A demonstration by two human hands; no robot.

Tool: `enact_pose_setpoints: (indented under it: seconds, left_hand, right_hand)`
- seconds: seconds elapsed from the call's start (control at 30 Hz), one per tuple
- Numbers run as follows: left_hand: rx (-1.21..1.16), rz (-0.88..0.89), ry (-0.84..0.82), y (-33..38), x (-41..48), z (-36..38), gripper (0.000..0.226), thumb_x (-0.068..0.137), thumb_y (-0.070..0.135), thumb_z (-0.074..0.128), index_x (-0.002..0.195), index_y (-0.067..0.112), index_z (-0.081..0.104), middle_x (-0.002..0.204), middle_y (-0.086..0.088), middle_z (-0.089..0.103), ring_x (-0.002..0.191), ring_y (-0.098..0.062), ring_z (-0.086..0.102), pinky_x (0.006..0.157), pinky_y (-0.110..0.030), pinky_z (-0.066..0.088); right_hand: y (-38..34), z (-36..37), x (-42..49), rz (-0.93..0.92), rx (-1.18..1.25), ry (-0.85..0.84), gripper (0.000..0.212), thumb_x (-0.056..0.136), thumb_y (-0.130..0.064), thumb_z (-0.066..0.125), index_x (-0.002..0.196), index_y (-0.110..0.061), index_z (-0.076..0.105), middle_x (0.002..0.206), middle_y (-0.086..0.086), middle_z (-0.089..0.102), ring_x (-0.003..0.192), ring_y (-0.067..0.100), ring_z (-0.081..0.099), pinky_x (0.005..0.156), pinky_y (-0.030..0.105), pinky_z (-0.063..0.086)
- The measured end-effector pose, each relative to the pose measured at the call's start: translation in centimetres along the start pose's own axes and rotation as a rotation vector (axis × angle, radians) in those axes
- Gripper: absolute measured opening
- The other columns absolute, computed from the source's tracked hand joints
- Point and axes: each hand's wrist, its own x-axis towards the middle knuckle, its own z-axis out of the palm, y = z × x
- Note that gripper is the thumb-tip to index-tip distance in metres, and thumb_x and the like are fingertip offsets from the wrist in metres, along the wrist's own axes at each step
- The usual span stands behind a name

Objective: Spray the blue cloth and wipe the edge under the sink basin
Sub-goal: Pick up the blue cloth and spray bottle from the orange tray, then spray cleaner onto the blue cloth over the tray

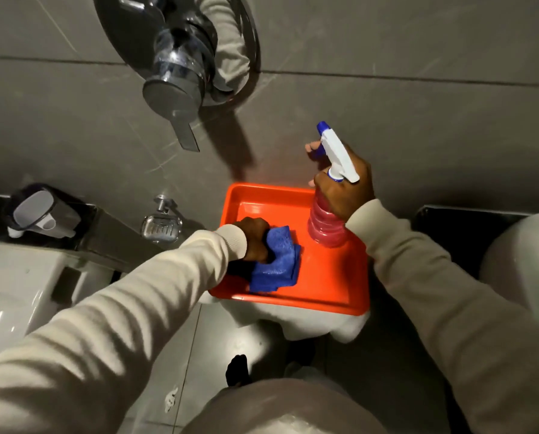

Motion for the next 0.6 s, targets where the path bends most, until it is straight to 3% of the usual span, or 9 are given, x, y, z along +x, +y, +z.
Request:
enact_pose_setpoints:
  seconds: [0.1, 0.2, 0.27, 0.33, 0.47, 0.53, 0.6]
  left_hand:
    - [-0.329, 0.113, 0.071, -0.7, -0.9, -0.9, 0.047, 0.056, 0.014, 0.075, 0.101, 0.006, 0.061, 0.094, -0.014, 0.068, 0.087, -0.027, 0.064, 0.078, -0.039, 0.053]
    - [-0.731, 0.171, 0.13, -0.9, -2.1, -1.6, 0.057, 0.059, -0.004, 0.078, 0.111, -0.001, 0.056, 0.097, -0.01, 0.062, 0.088, -0.021, 0.057, 0.084, -0.039, 0.053]
    - [-0.876, 0.214, 0.15, -1.0, -2.7, -1.8, 0.049, 0.064, -0.011, 0.076, 0.108, 0.001, 0.059, 0.095, -0.01, 0.063, 0.083, -0.021, 0.059, 0.078, -0.032, 0.055]
    - [-0.973, 0.248, 0.14, -1.0, -3.1, -1.8, 0.042, 0.066, -0.012, 0.074, 0.101, 0.007, 0.061, 0.089, -0.006, 0.066, 0.076, -0.016, 0.061, 0.071, -0.025, 0.054]
    - [-1.09, 0.302, 0.062, -1.2, -4.1, -1.2, 0.038, 0.064, -0.014, 0.072, 0.085, 0.017, 0.063, 0.07, 0.009, 0.073, 0.062, -0.006, 0.067, 0.06, -0.021, 0.055]
    - [-1.141, 0.323, 0.009, -1.1, -4.5, -1.0, 0.039, 0.057, -0.011, 0.07, 0.085, 0.016, 0.062, 0.064, 0.011, 0.073, 0.059, -0.004, 0.067, 0.054, -0.018, 0.054]
    - [-1.166, 0.341, -0.009, -1.3, -5.0, -0.8, 0.039, 0.054, -0.007, 0.067, 0.086, 0.015, 0.061, 0.063, 0.01, 0.073, 0.058, -0.005, 0.068, 0.053, -0.017, 0.054]
  right_hand:
    - [-3.7, -2.0, 0.6, -0.062, -0.021, -0.214, 0.06, 0.061, -0.009, 0.052, 0.11, -0.042, 0.061, 0.1, -0.006, 0.073, 0.08, 0.025, 0.069, 0.067, 0.043, 0.06]
    - [-6.6, -4.2, 0.0, -0.064, -0.199, -0.494, 0.062, 0.068, -0.006, 0.054, 0.125, -0.031, 0.059, 0.098, 0.006, 0.073, 0.067, 0.009, 0.064, 0.06, 0.022, 0.052]
    - [-7.2, -5.2, -1.3, -0.051, -0.424, -0.634, 0.062, 0.073, -0.001, 0.061, 0.131, -0.023, 0.055, 0.105, 0.013, 0.073, 0.076, 0.013, 0.066, 0.071, 0.022, 0.054]
    - [-7.0, -5.7, -2.6, -0.027, -0.622, -0.766, 0.06, 0.078, -0.002, 0.068, 0.134, -0.017, 0.051, 0.121, 0.017, 0.068, 0.103, 0.026, 0.066, 0.09, 0.025, 0.047]
    - [-5.8, -5.0, -4.6, -0.081, -0.884, -0.976, 0.059, 0.087, -0.033, 0.066, 0.139, -0.018, 0.044, 0.144, 0.005, 0.052, 0.123, 0.024, 0.054, 0.102, 0.022, 0.035]
    - [-5.5, -4.4, -5.2, -0.096, -0.936, -0.967, 0.061, 0.087, -0.039, 0.064, 0.141, -0.022, 0.041, 0.145, 0.002, 0.051, 0.121, 0.023, 0.054, 0.1, 0.022, 0.033]
    - [-5.4, -3.9, -5.6, -0.091, -0.978, -0.901, 0.066, 0.084, -0.043, 0.066, 0.141, -0.026, 0.04, 0.121, 0.011, 0.065, 0.105, 0.027, 0.058, 0.086, 0.025, 0.036]
